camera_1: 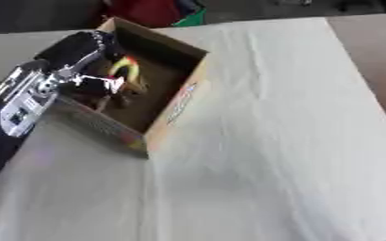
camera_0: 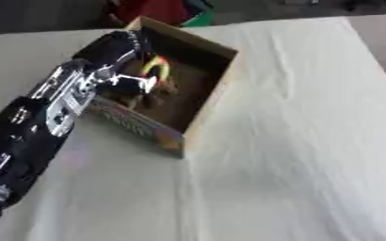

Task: Pick up objects on the table and place them in the box.

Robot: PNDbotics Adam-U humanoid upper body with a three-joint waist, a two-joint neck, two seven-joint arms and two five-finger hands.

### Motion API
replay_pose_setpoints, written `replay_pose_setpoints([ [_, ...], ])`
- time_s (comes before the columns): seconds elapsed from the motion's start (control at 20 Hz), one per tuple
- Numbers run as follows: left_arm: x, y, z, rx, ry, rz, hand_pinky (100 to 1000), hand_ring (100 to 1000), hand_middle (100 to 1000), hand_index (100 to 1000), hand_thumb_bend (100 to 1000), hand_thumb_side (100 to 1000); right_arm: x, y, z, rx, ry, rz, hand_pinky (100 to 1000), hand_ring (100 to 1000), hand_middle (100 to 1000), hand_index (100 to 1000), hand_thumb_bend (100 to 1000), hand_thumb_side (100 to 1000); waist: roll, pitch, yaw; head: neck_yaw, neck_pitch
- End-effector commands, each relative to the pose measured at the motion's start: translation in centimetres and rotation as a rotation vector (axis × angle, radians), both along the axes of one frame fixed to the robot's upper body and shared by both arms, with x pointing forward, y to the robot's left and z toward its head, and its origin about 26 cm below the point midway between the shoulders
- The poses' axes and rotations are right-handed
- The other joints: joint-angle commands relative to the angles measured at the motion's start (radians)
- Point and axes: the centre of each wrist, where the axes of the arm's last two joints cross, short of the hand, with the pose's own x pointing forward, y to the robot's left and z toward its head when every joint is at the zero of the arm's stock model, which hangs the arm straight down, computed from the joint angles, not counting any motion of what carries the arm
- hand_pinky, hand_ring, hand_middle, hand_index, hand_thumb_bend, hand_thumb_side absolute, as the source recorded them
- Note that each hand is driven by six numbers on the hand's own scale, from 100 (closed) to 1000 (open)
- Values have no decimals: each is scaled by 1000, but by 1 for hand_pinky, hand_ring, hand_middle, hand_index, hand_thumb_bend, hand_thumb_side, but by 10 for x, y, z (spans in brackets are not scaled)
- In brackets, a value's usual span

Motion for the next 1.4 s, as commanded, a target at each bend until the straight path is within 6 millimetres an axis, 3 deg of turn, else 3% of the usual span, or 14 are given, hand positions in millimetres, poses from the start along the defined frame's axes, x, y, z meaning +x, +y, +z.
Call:
replay_pose_setpoints([
  [0.05, -2, 5, -3, 61, 55, 9, 540, 731, 751, 880, 100, 385, -4, -1, 7, -3, -21, 5, 813, 1000, 637, 793, 100, 915, -8, -20, 6, -3, 13],
  [0.15, -7, 4, 4, 45, 54, -4, 559, 750, 769, 901, 116, 597, -5, -2, 6, 0, -18, 2, 813, 1000, 637, 792, 100, 908, -10, -27, 12, -5, 24],
  [0.2, -10, 5, 9, 40, 46, -6, 562, 752, 772, 906, 116, 597, -5, -2, 5, 1, -16, 1, 813, 1000, 637, 791, 100, 935, -10, -31, 15, -6, 29],
  [0.25, -13, 5, 15, 33, 35, -7, 563, 753, 769, 903, 217, 757, -5, -2, 5, 2, -14, 1, 813, 1000, 637, 791, 100, 907, -11, -35, 18, -8, 34],
  [0.3, -16, 6, 20, 11, 35, -11, 566, 754, 771, 903, 237, 864, -5, -3, 4, 3, -12, 0, 813, 1000, 638, 791, 100, 910, -12, -39, 21, -10, 39],
  [0.35, -18, 8, 25, -13, 35, -13, 569, 755, 771, 903, 296, 855, -5, -3, 4, 4, -9, -1, 813, 1000, 638, 791, 100, 908, -13, -43, 25, -13, 43],
  [0.45, -24, 13, 35, -52, 34, -11, 572, 758, 773, 900, 328, 883, -5, -4, 2, 7, -4, -4, 813, 1000, 638, 792, 100, 906, -14, -51, 30, -17, 52],
  [0.8, -44, 27, 60, -155, 11, -11, 577, 753, 766, 888, 308, 904, -6, -6, -1, 17, 8, -10, 813, 1000, 639, 791, 100, 904, -21, -71, 48, -28, 59],
  [1.15, -74, 32, 91, -299, -103, -36, 562, 709, 710, 838, 195, 851, -7, -8, -3, 24, 14, -19, 813, 1000, 640, 790, 100, 901, -30, -85, 59, -33, 64],
  [1.4, -120, 38, 105, -508, -233, -97, 558, 669, 672, 814, 106, 756, -8, -10, -4, 27, 15, -31, 813, 1000, 641, 791, 100, 899, -34, -94, 83, -47, 73],
])
